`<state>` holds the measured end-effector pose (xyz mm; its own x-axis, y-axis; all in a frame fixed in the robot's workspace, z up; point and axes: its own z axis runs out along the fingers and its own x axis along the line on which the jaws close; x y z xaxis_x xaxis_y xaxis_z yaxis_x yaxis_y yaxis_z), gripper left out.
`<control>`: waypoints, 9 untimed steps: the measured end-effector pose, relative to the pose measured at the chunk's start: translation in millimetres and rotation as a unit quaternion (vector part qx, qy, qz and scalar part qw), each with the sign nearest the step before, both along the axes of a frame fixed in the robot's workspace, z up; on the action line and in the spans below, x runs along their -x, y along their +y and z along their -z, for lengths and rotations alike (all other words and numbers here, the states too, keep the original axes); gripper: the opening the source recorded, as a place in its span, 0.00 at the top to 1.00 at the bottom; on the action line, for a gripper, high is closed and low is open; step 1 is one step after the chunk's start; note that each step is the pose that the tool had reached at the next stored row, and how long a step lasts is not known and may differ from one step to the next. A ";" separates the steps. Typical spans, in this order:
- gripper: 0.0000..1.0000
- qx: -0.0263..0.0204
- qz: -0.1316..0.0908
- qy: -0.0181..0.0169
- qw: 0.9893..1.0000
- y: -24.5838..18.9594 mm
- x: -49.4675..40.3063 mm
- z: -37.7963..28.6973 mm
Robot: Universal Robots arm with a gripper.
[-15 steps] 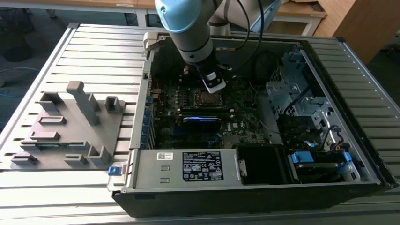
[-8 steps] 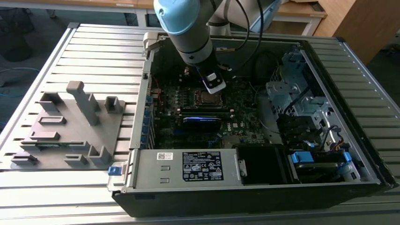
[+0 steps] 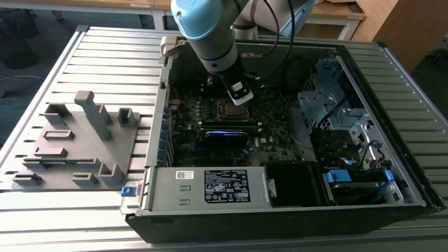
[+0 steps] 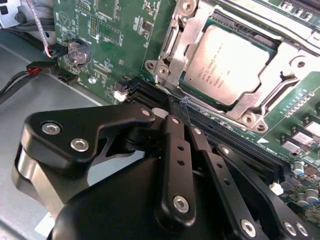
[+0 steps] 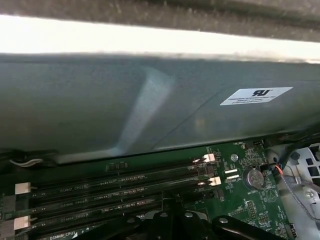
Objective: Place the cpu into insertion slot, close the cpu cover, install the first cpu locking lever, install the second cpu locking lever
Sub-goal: 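Install the first cpu locking lever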
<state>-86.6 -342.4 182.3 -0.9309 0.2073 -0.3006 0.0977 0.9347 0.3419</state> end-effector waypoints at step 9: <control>0.90 0.007 0.000 -0.009 1.000 0.0 -0.1 2.1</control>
